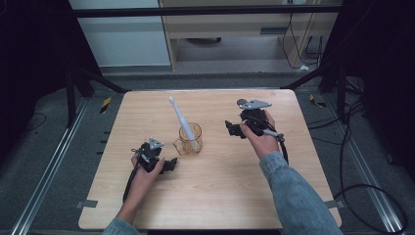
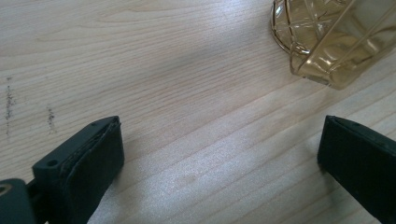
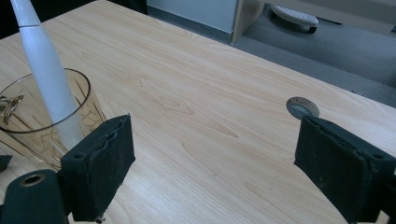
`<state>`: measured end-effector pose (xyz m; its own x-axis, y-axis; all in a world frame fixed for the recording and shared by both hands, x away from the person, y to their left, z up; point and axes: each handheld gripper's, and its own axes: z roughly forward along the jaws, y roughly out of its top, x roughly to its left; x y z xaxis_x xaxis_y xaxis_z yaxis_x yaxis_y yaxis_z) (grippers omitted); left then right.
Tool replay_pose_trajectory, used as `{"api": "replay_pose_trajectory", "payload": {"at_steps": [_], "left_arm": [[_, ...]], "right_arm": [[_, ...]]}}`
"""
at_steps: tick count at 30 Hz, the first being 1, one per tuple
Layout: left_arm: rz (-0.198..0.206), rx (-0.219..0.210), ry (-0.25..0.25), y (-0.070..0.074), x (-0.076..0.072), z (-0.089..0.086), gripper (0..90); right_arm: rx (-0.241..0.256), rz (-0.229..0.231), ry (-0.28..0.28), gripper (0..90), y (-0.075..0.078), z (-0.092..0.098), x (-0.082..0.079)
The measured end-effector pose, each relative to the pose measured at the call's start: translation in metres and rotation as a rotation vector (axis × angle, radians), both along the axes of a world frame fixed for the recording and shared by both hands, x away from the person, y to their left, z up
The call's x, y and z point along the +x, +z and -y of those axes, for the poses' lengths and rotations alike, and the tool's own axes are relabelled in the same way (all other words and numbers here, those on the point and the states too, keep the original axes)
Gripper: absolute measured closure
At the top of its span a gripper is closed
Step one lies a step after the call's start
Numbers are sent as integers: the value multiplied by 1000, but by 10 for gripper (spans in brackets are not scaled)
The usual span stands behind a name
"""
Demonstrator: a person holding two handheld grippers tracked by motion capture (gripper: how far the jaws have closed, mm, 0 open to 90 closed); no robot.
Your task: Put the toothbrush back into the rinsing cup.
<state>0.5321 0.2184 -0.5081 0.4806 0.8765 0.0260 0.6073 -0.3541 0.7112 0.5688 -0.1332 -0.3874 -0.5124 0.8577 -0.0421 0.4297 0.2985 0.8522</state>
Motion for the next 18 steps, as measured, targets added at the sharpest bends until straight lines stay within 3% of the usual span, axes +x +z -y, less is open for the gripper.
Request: {"api": "replay_pose_trajectory", "payload": {"at_steps": [18], "left_arm": [[-1,0,0,0,0,0,0]], "right_arm": [[-5,-24,3,117,-16,22,-3]]}}
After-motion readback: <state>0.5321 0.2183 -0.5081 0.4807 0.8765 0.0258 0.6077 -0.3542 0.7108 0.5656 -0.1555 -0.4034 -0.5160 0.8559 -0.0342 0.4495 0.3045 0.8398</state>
